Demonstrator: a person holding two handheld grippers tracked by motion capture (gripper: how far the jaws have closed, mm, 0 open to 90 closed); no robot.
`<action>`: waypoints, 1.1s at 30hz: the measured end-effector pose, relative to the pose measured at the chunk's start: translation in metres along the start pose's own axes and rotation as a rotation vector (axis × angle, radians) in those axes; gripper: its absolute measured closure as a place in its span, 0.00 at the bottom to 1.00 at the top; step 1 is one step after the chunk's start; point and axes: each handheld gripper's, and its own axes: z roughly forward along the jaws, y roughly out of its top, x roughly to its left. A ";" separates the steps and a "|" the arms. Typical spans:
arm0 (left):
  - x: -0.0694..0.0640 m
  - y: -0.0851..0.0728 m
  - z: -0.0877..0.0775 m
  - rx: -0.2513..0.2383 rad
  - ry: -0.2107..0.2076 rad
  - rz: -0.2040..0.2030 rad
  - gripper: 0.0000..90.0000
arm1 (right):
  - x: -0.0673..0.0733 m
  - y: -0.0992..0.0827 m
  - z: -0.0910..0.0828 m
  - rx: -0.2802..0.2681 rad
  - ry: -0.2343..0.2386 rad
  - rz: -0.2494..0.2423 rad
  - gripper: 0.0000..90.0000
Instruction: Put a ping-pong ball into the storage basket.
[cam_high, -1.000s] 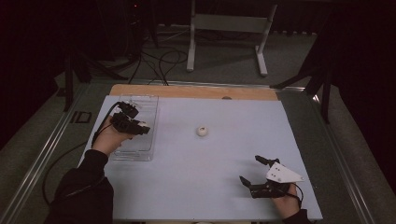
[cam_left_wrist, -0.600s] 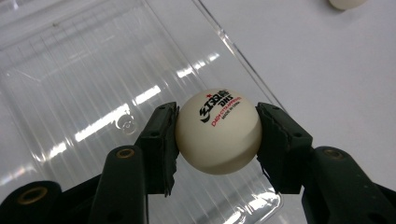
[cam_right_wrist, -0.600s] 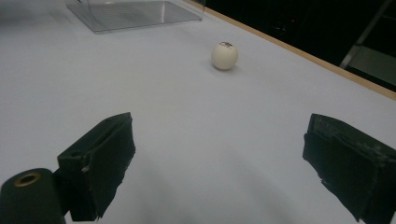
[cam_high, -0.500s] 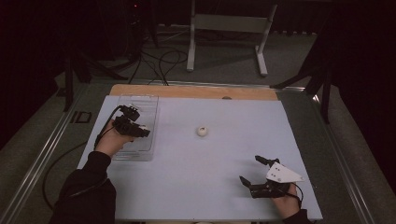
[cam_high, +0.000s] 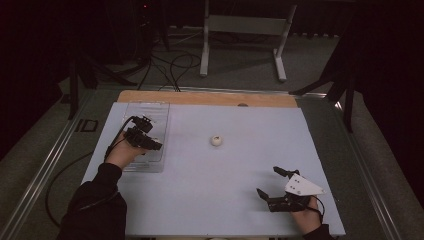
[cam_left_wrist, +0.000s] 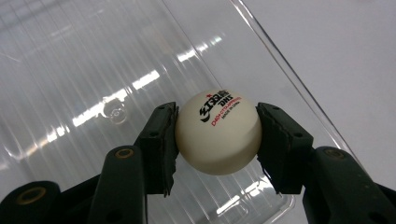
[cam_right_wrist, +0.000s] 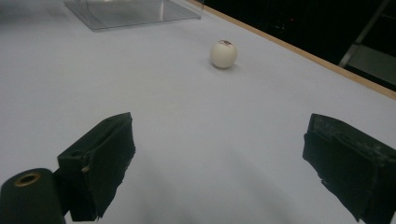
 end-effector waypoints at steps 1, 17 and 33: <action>0.000 0.000 0.000 0.007 -0.002 0.003 0.56 | 0.000 0.000 0.000 0.001 -0.001 0.002 0.10; 0.002 0.000 -0.019 -0.026 0.036 0.000 0.14 | 0.001 0.000 0.000 0.002 -0.003 0.000 0.10; -0.009 0.007 -0.042 -0.074 -0.005 0.032 0.00 | 0.001 0.001 0.000 0.001 -0.001 0.002 0.10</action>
